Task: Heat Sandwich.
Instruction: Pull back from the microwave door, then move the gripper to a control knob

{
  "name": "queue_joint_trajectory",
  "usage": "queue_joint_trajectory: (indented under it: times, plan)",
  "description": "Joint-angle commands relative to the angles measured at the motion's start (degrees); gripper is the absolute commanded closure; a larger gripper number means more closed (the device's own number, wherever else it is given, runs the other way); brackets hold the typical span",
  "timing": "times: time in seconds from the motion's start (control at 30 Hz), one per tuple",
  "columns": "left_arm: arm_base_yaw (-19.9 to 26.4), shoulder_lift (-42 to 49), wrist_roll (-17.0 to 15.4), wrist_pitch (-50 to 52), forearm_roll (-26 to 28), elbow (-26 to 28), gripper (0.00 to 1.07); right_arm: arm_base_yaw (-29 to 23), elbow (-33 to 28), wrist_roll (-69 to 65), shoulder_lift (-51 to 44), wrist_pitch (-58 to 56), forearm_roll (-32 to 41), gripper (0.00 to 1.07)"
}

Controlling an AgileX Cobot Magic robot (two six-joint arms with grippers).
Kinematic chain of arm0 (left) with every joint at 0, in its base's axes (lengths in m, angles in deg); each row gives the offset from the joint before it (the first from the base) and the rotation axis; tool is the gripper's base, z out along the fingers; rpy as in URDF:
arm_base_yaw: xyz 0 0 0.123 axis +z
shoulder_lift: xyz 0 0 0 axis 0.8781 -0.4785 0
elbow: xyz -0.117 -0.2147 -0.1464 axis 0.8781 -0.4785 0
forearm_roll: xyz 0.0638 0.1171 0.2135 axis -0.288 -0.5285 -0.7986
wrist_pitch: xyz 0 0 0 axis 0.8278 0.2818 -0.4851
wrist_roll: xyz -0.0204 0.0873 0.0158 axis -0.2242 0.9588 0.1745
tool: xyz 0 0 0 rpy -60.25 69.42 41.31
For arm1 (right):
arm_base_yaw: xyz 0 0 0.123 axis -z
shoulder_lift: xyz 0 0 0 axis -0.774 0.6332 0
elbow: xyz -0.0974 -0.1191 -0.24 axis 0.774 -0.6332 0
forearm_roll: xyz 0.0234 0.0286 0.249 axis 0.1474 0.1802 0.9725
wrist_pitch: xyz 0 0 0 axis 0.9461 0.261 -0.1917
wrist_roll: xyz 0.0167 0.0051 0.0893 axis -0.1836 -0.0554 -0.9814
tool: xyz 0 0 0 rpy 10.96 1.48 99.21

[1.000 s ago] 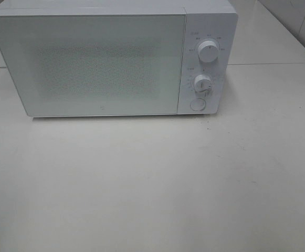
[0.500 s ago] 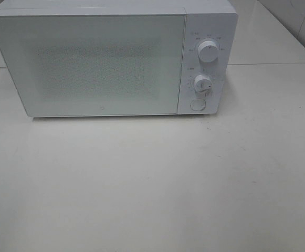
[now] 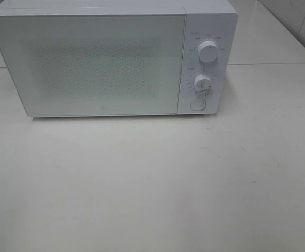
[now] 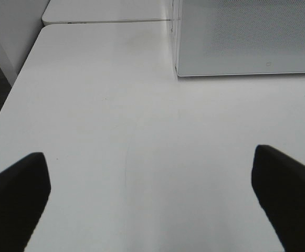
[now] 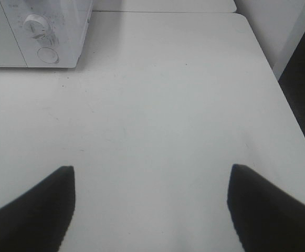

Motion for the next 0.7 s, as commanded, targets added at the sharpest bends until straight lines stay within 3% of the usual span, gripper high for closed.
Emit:
queue_joint_trajectory:
  times: [0.03,0.7]
  plan:
    - [0.2,1.5,-0.2,-0.1,0.5,-0.2,0.05,0.5,-0.1,0.1,-1.6,0.3,0.0,0.31]
    - [0.2,1.5,-0.2,-0.1,0.5,-0.2,0.05,0.5,-0.1,-0.1,-1.6,0.3,0.3,0.31]
